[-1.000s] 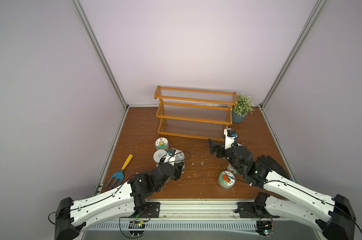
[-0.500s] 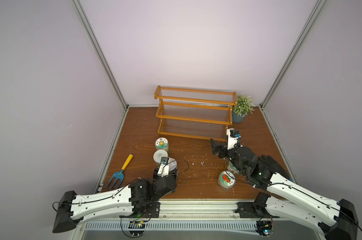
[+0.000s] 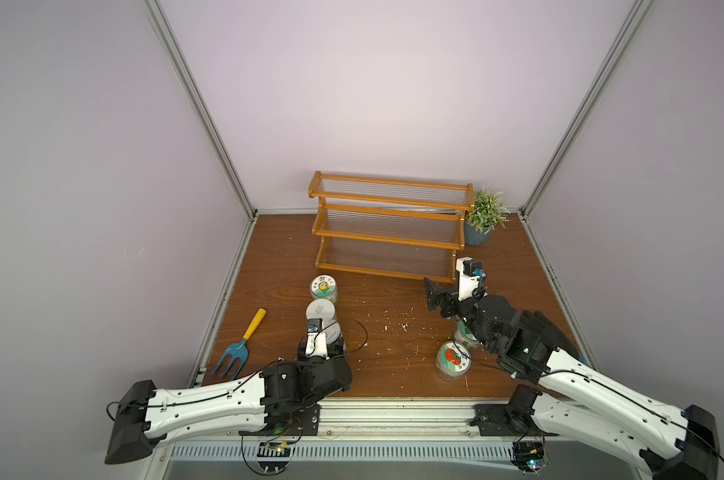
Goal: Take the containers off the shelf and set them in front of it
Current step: Place the container at the center of the board.
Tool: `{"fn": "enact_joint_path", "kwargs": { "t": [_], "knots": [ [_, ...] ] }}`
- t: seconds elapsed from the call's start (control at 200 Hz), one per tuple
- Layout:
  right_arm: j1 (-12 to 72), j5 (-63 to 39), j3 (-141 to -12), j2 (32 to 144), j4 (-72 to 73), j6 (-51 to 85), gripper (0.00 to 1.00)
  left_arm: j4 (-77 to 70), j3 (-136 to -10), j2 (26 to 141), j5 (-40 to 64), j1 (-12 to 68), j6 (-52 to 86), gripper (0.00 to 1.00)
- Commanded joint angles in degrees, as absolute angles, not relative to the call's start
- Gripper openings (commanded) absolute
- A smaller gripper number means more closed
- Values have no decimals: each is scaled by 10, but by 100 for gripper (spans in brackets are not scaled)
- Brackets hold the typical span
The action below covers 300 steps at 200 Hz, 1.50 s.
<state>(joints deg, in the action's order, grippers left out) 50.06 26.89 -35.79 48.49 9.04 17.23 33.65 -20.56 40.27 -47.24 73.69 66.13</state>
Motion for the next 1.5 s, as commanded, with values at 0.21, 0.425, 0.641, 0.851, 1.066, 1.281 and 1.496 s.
{"fn": "enact_joint_path", "kwargs": {
  "t": [0.21, 0.425, 0.641, 0.851, 1.066, 1.281, 1.496],
  "knots": [
    [502, 279, -366, 474, 106, 161, 99, 363, -216, 416, -489, 749, 665, 61],
    [502, 281, -360, 470, 110, 166, 99, 369, -230, 421, -494, 759, 653, 76],
    [502, 280, -358, 470, 112, 165, 99, 370, -239, 427, -504, 773, 655, 100],
    [501, 283, -358, 466, 108, 163, 99, 388, -282, 439, -520, 795, 644, 100],
    [501, 283, -356, 469, 108, 164, 99, 392, -350, 474, -558, 823, 602, 100],
    [499, 279, -354, 471, 109, 168, 99, 393, -391, 481, -596, 824, 552, 100],
    [496, 276, -354, 476, 115, 163, 99, 387, -405, 476, -652, 824, 528, 99]
  ]
}}
